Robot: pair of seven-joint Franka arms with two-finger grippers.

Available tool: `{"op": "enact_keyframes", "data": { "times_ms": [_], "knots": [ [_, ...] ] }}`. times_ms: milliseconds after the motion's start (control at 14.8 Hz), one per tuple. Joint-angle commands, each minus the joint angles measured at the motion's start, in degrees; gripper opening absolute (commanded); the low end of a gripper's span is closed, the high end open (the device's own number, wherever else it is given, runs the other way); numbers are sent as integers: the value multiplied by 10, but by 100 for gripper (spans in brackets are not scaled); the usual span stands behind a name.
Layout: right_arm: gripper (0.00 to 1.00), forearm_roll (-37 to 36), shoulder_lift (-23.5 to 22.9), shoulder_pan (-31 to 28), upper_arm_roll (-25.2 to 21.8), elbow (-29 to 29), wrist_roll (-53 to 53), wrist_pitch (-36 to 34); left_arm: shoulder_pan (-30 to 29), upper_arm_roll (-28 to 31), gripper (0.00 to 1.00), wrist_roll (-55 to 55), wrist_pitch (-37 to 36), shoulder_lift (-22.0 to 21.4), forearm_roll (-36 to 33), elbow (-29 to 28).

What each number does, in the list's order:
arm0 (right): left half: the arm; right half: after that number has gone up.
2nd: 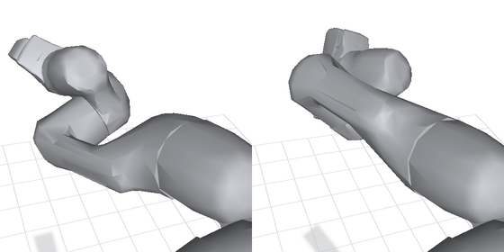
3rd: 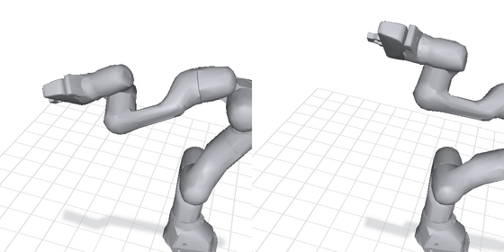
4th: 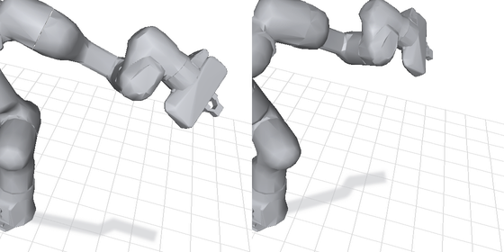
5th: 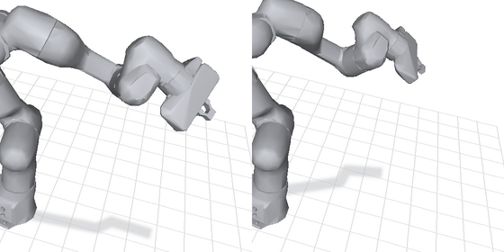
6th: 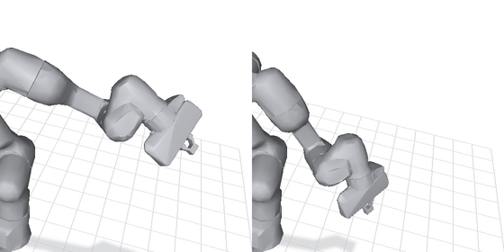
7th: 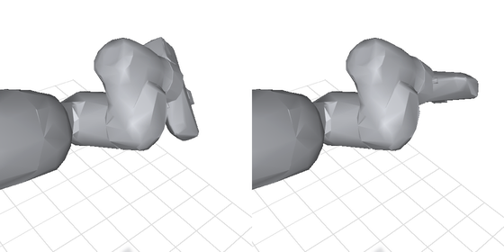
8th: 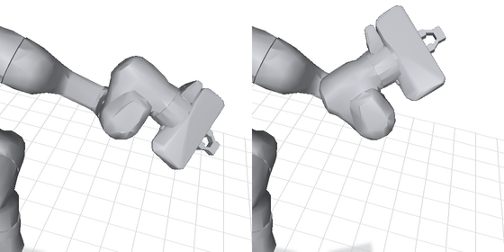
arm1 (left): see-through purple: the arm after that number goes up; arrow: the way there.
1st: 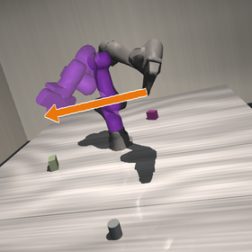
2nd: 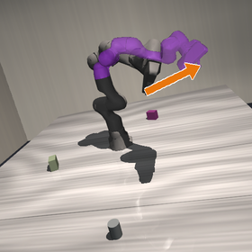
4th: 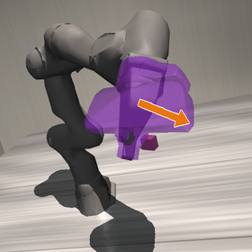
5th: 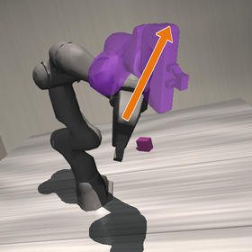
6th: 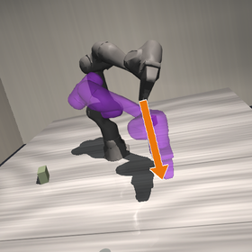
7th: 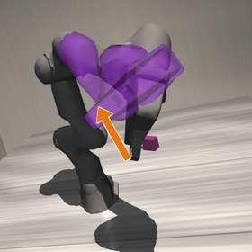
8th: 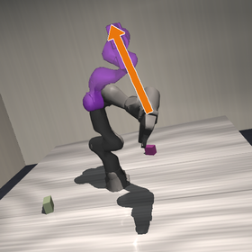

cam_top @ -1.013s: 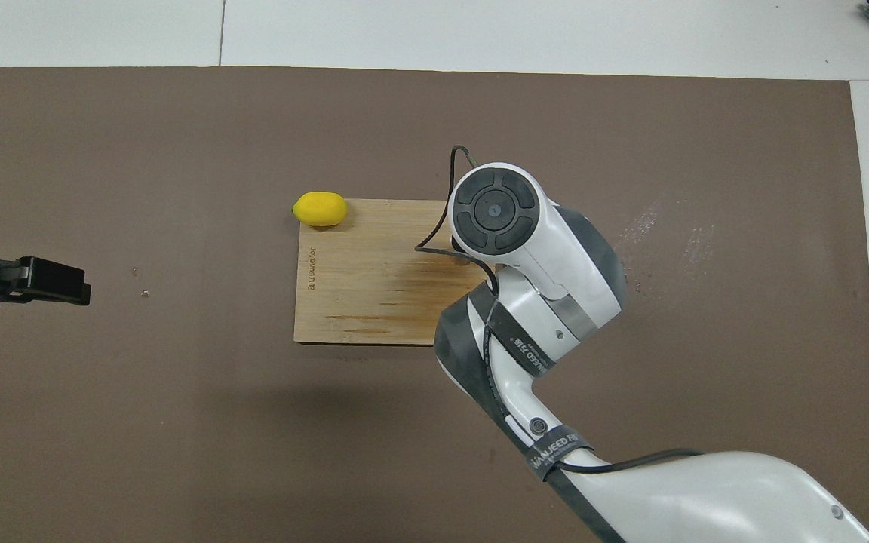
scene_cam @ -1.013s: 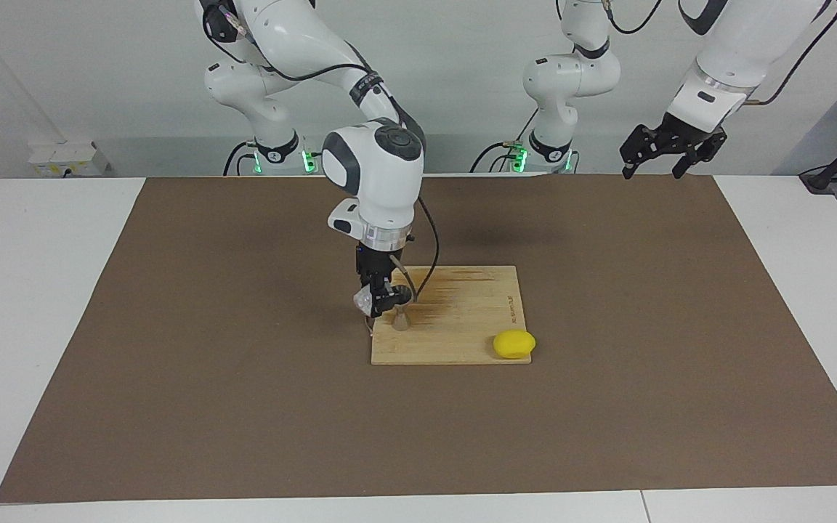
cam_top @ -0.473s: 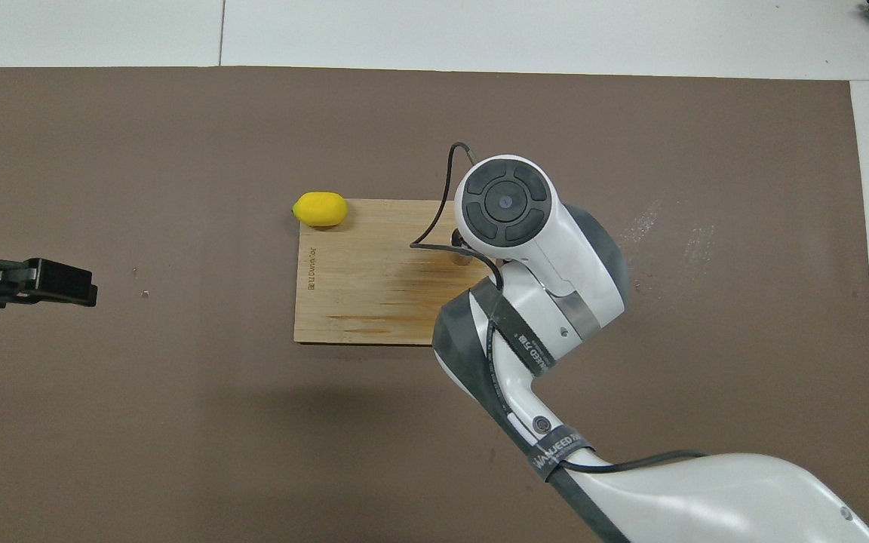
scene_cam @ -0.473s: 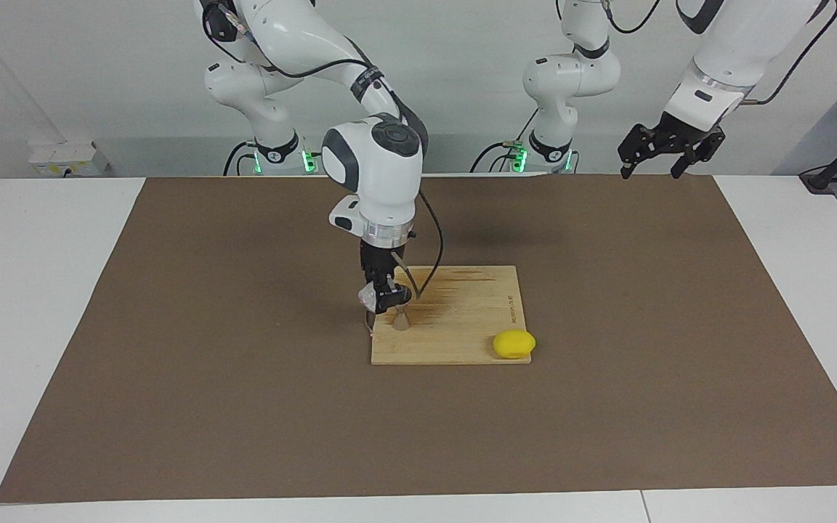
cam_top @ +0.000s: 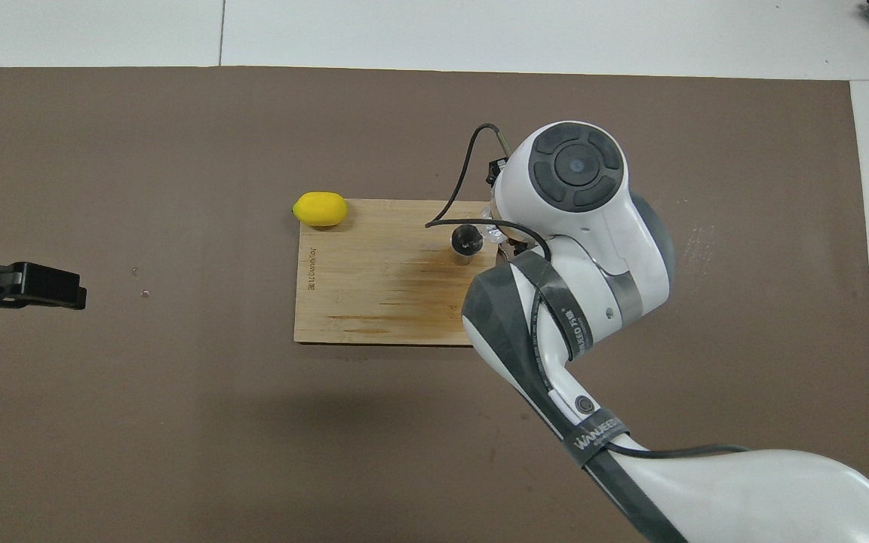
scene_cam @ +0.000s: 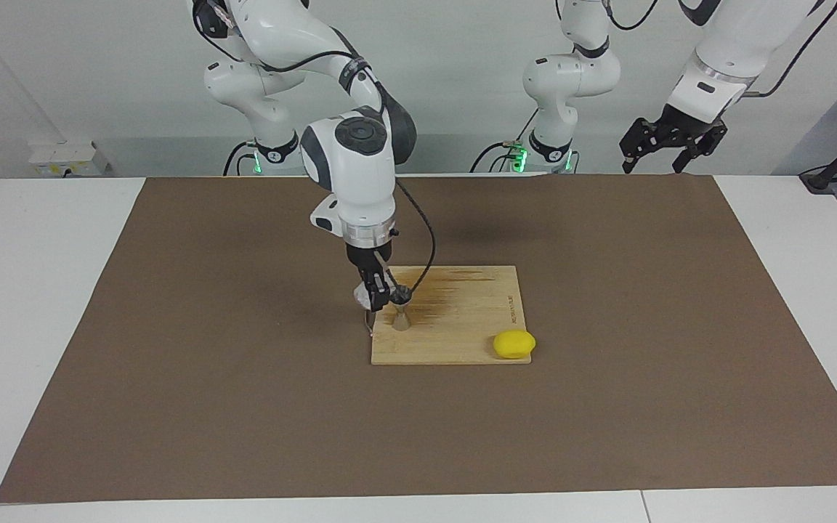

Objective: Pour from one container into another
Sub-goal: 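Carry the glass back and lower it onto the table with the right gripper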

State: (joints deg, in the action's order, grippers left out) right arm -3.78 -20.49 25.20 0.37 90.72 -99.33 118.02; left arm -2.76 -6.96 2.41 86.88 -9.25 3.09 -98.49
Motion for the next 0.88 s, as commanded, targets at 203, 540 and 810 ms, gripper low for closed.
{"op": "enact_keyframes", "data": {
  "times_ms": [203,540,810],
  "knots": [
    [4,116,6,-70,7,8,86,-14,0,1,100,5,-4,-16,-1,-13],
    [4,248,24,-166,7,62,216,-8,0,1,100,5,-5,-16,-1,-14],
    [2,371,40,-245,6,146,359,7,0,1,100,5,-5,-16,-1,-13]
  ]
}}
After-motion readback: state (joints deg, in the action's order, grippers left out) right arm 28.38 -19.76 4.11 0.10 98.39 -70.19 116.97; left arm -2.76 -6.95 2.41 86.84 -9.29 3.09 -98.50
